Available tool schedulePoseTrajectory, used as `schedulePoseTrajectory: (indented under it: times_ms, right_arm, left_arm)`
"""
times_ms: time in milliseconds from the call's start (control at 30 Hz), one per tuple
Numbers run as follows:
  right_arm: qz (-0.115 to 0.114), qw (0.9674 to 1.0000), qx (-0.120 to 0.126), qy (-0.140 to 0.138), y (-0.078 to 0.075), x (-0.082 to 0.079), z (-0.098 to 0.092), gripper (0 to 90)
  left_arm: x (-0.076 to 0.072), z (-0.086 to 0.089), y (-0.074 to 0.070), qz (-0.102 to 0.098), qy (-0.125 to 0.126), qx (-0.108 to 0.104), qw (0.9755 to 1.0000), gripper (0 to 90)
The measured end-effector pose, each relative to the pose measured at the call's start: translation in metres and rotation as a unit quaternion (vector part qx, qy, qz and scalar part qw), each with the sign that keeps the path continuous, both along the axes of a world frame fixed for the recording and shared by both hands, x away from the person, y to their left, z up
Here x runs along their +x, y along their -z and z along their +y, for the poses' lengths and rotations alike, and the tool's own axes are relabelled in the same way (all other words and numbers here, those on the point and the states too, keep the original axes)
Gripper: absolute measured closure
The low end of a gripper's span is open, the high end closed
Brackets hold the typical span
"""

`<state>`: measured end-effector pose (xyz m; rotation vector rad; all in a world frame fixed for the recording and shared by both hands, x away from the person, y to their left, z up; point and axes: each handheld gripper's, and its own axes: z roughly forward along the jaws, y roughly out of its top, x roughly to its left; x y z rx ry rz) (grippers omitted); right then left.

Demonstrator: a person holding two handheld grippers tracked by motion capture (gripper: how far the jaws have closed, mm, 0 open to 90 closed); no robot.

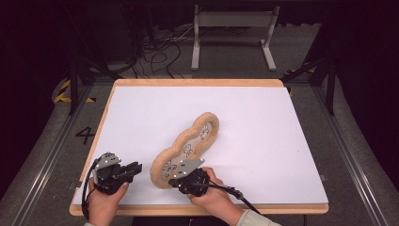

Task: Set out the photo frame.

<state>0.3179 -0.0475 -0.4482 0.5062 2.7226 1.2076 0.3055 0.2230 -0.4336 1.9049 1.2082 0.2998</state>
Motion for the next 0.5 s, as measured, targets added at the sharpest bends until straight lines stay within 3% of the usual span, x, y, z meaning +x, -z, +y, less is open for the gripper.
schedulePoseTrajectory:
  times_ms: [133,300,500]
  right_arm:
    - [-0.002,1.0,-0.005,0.0,-0.001,-0.001,-0.001,87.0]
    - [-0.001,0.9999,-0.006,0.014,-0.006,0.003,-0.015,85.8]
    - [-0.009,0.999,0.005,0.044,-0.016,0.012,-0.04,84.5]
  left_arm:
    - [0.0,0.002,0.0,0.001,-0.006,-0.011,0.9999,70.7]
    - [-0.004,-0.001,-0.005,-0.017,-0.006,-0.015,0.9997,66.0]
    - [-0.016,-0.001,-0.016,-0.039,-0.019,-0.047,0.998,61.2]
